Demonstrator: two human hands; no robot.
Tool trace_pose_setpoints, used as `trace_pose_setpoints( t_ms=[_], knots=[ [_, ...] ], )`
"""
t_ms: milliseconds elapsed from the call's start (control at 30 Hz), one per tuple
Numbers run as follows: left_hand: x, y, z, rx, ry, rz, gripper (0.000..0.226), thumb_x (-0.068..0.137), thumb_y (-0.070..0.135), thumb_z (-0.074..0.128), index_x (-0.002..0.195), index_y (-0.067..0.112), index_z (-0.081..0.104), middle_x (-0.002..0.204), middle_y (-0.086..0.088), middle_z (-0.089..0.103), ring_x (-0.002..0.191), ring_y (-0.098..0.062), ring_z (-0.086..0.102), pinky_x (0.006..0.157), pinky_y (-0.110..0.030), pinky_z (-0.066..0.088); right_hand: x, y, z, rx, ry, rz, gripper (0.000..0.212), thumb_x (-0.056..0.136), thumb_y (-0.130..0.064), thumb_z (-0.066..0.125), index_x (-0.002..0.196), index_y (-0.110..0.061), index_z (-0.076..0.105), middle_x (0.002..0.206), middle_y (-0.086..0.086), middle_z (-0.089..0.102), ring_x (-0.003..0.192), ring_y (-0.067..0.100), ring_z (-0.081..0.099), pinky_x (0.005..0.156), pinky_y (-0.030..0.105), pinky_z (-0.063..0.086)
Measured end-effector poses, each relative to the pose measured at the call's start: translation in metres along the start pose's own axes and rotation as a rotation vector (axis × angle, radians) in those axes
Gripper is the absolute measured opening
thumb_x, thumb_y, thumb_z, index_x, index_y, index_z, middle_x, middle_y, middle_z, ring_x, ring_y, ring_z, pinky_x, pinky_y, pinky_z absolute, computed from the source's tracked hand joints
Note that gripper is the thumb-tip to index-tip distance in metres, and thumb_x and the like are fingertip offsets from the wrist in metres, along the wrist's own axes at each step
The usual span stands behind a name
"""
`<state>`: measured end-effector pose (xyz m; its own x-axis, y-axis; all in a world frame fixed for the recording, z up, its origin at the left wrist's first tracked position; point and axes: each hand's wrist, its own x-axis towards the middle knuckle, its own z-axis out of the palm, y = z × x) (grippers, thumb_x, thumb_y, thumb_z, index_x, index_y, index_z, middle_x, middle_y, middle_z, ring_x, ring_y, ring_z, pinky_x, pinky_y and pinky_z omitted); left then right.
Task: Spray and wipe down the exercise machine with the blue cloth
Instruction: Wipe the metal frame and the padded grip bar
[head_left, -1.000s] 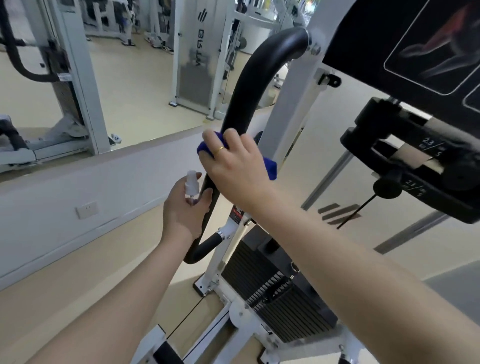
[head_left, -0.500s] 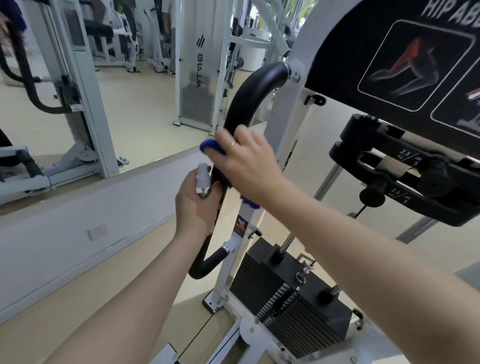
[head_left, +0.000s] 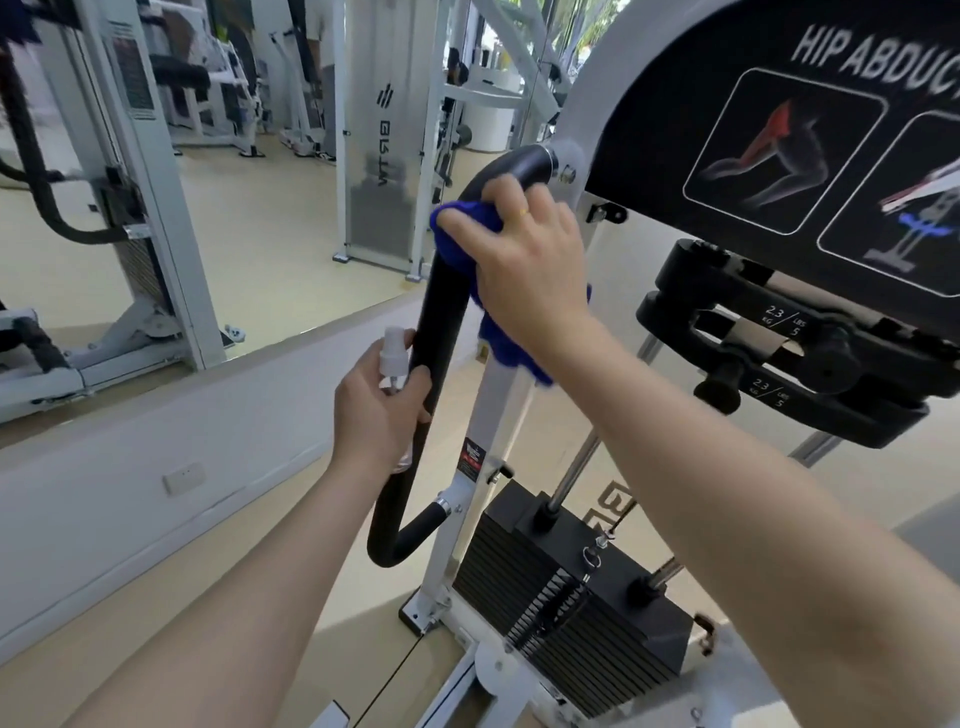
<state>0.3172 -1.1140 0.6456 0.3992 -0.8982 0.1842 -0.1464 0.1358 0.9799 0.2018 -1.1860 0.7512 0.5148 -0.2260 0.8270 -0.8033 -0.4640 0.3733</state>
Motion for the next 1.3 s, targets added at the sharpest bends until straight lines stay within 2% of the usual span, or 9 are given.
trace_pose_setpoints(
  t_ms=[133, 267, 433, 600, 767, 867, 1067, 1233, 1300],
  knots=[
    [-0.005, -0.002, 0.0, 0.057, -0.029, 0.027, 0.031, 0.09, 0.016, 0.055, 0.12, 0.025, 0.055, 0.087, -0.006, 0.066, 0.058, -0.013, 0.059, 0.06, -0.025, 0.051, 0.009, 0.012, 0.005, 0.099, 0.091, 0.166, 0.037, 0.069, -0.001, 0.054, 0.095, -0.019, 0.072, 0.091, 0.013, 0.065, 0.068, 0.032, 0.056, 0.058, 0.033, 0.044],
    [-0.013, -0.017, 0.004, 0.115, -0.025, 0.096, 0.049, 0.088, 0.016, 0.058, 0.13, 0.036, 0.042, 0.125, -0.005, 0.058, 0.071, -0.016, 0.062, 0.066, -0.029, 0.054, 0.0, 0.008, 0.013, 0.362, 0.069, 0.394, 0.041, 0.075, 0.002, 0.051, 0.109, -0.013, 0.068, 0.094, 0.017, 0.058, 0.077, 0.033, 0.055, 0.06, 0.032, 0.045],
    [-0.009, -0.006, 0.003, 0.148, 0.018, 0.165, 0.049, 0.086, 0.01, 0.06, 0.131, 0.024, 0.047, 0.142, 0.009, 0.042, 0.081, -0.012, 0.061, 0.074, -0.024, 0.051, 0.005, -0.001, 0.009, 0.715, -0.042, 0.736, 0.048, 0.085, 0.008, 0.043, 0.127, -0.01, 0.055, 0.104, 0.002, 0.044, 0.083, 0.001, 0.042, 0.078, 0.0, 0.033],
    [-0.016, -0.001, -0.01, 0.215, -0.029, 0.197, 0.048, 0.086, 0.011, 0.061, 0.131, 0.02, 0.049, 0.142, 0.012, 0.04, 0.065, -0.007, 0.055, 0.066, -0.012, 0.044, 0.008, -0.014, 0.003, 0.839, -0.02, 0.932, 0.051, 0.089, 0.01, 0.038, 0.135, -0.009, 0.045, 0.107, 0.002, 0.038, 0.085, -0.002, 0.04, 0.077, -0.007, 0.029],
    [-0.032, 0.005, -0.026, 0.221, -0.085, 0.193, 0.049, 0.085, 0.012, 0.061, 0.132, 0.018, 0.049, 0.138, 0.007, 0.048, 0.071, -0.015, 0.058, 0.077, -0.033, 0.055, 0.013, -0.008, -0.003, 0.845, -0.171, 1.207, 0.053, 0.091, 0.005, 0.034, 0.14, -0.015, 0.036, 0.111, 0.003, 0.036, 0.087, 0.008, 0.041, 0.08, 0.007, 0.033],
    [-0.044, 0.009, -0.033, 0.227, -0.109, 0.191, 0.047, 0.085, 0.013, 0.061, 0.131, 0.019, 0.049, 0.13, 0.003, 0.054, 0.077, -0.019, 0.062, 0.077, -0.034, 0.055, -0.016, -0.001, -0.015, 0.93, -0.367, 1.625, 0.025, 0.089, -0.001, 0.038, 0.105, -0.011, 0.054, 0.086, 0.002, 0.046, 0.074, 0.02, 0.043, 0.06, 0.023, 0.039],
    [-0.082, 0.011, -0.023, 0.232, -0.189, 0.123, 0.039, 0.087, 0.017, 0.059, 0.125, 0.018, 0.052, 0.104, -0.007, 0.062, 0.083, -0.024, 0.062, 0.073, -0.033, 0.052, -0.094, -0.021, -0.071, 0.948, -0.629, 1.335, 0.057, 0.089, -0.009, 0.049, 0.142, -0.023, 0.034, 0.13, 0.003, 0.048, 0.096, 0.019, 0.053, 0.069, 0.025, 0.045],
    [-0.118, 0.012, 0.004, 0.143, -0.338, 0.025, 0.035, 0.089, 0.025, 0.057, 0.124, 0.024, 0.052, 0.085, 0.002, 0.063, 0.052, -0.005, 0.058, 0.052, -0.017, 0.047, -0.138, -0.033, -0.117, 1.253, -0.714, 1.304, 0.021, 0.09, -0.028, 0.061, 0.109, -0.019, 0.058, 0.107, 0.005, 0.063, 0.093, 0.02, 0.062, 0.082, 0.036, 0.053],
    [-0.131, 0.011, 0.012, 0.064, -0.387, 0.01, 0.026, 0.09, 0.027, 0.057, 0.115, 0.028, 0.054, 0.073, 0.006, 0.062, 0.05, -0.007, 0.057, 0.054, -0.02, 0.049, -0.151, -0.037, -0.136, 1.295, -0.75, 1.298, 0.016, 0.092, -0.028, 0.058, 0.093, -0.012, 0.057, 0.088, 0.006, 0.064, 0.08, 0.018, 0.063, 0.074, 0.032, 0.052]
  ],
)
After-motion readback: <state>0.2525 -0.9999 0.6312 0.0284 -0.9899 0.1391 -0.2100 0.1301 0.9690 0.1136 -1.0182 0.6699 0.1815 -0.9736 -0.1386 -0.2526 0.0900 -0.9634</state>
